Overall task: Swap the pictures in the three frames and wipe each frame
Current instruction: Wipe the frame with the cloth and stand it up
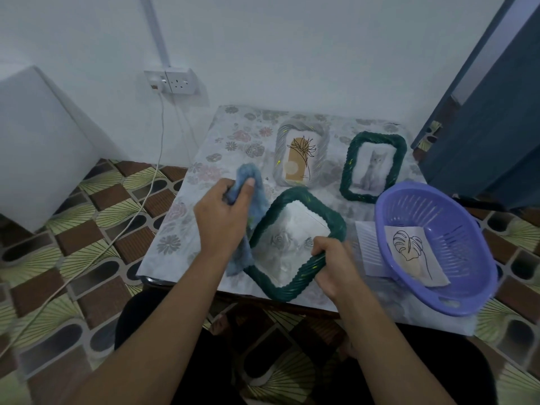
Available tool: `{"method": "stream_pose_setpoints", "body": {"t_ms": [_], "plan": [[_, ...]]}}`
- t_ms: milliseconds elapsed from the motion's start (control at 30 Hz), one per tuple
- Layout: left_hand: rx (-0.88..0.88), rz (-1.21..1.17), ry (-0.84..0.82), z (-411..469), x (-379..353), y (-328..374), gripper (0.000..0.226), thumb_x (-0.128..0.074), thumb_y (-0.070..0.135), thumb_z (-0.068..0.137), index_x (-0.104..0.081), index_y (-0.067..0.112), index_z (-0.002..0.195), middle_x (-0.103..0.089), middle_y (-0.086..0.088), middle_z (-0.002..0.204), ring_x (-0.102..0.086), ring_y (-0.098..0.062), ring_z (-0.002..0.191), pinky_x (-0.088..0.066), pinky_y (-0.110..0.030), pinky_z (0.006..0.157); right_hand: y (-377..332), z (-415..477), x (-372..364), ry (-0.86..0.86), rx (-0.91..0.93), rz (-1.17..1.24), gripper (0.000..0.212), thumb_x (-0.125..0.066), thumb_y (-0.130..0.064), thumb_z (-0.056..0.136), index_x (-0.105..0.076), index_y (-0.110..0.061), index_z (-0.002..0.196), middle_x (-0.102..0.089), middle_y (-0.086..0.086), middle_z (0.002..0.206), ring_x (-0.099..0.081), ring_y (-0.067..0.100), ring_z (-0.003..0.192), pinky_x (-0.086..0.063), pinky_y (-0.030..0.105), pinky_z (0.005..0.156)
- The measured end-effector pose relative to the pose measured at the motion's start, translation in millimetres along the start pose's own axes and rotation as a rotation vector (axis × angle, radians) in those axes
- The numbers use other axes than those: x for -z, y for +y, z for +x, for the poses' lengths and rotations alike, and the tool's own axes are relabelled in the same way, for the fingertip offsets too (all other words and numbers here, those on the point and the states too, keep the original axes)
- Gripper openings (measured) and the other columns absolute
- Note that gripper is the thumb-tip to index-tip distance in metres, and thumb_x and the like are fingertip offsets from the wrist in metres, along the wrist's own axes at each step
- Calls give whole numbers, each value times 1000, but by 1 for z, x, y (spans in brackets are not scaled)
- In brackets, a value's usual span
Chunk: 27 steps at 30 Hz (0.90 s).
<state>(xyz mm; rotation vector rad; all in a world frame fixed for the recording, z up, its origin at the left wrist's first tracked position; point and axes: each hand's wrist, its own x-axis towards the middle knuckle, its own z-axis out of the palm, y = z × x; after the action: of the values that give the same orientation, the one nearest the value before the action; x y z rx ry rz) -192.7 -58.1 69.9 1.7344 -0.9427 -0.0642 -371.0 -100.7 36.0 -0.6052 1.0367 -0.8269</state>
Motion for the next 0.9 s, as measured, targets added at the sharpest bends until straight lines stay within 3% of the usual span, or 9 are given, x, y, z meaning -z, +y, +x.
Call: {"method": "stream_pose_setpoints", "body": {"t_ms": [67,100,200,300,400,467,600,767,900], "plan": [[-58,41,-222,-5,-4,-2,33,-53,43,98,-74,18,92,-69,5,93,-57,-8,91,-49,-29,84,1,2,-2,-24,-30,-8,44,-39,16,67,-19,-23,63,-19,-2,64,-20,12,53,-17,32,53],[-80,25,-361,-7,-6,-4,34,-49,39,101,-72,17,113,-66,4,121,-50,-7,115,-41,-30,103,1,4,-2,-45,-52,8,44,-42,14,66,-18,-23,64,-20,-2,64,-22,13,51,-20,31,53],[-113,-45,-714,-14,-6,-15,52,-44,36,103,-34,19,151,-35,7,154,-30,-4,139,-24,-27,117,-4,10,-1,-116,-125,8,59,-65,1,33,-31,-17,79,-28,3,86,-32,31,71,-36,38,65],[-117,13,-755,-21,-8,-23,61,-48,33,102,-22,16,155,-47,10,141,-49,-2,121,-34,-10,100,-4,17,5,-158,-168,-27,73,-63,-2,25,-46,-13,96,-38,8,100,-46,36,84,-47,48,86],[-94,84,-501,-28,-13,-21,21,-49,29,102,-52,12,115,-60,12,79,-53,2,61,-36,-14,54,-10,12,3,-120,-167,-113,52,-55,3,38,-23,-21,72,-19,2,82,-23,24,61,-28,31,54],[-30,202,-413,-28,-17,-19,26,-42,28,104,-48,14,83,-47,8,61,-44,-4,51,-29,-21,48,-9,12,3,-107,-172,-167,54,-49,2,38,-14,-22,71,-11,4,81,-14,20,61,-16,31,56],[62,288,-442,-26,-16,-14,44,-32,23,106,-36,19,62,-42,2,56,-41,-11,50,-24,-23,46,-5,9,3,-109,-205,-164,51,-50,1,33,-16,-22,64,-12,2,76,-12,18,61,-14,32,57],[144,-97,-583,-33,-12,-20,13,-37,28,106,-50,25,106,-57,15,89,-54,7,78,-38,-8,65,-5,16,8,-75,-197,-201,42,-48,2,44,-18,-23,59,-18,-1,65,-18,16,53,-17,30,55],[151,-107,-615,-36,-16,-27,11,-45,27,103,-51,25,113,-60,17,98,-56,8,89,-42,-13,73,2,22,12,-68,-215,-201,53,-52,1,32,-16,-22,64,-13,3,76,-18,19,58,-15,34,63]]}}
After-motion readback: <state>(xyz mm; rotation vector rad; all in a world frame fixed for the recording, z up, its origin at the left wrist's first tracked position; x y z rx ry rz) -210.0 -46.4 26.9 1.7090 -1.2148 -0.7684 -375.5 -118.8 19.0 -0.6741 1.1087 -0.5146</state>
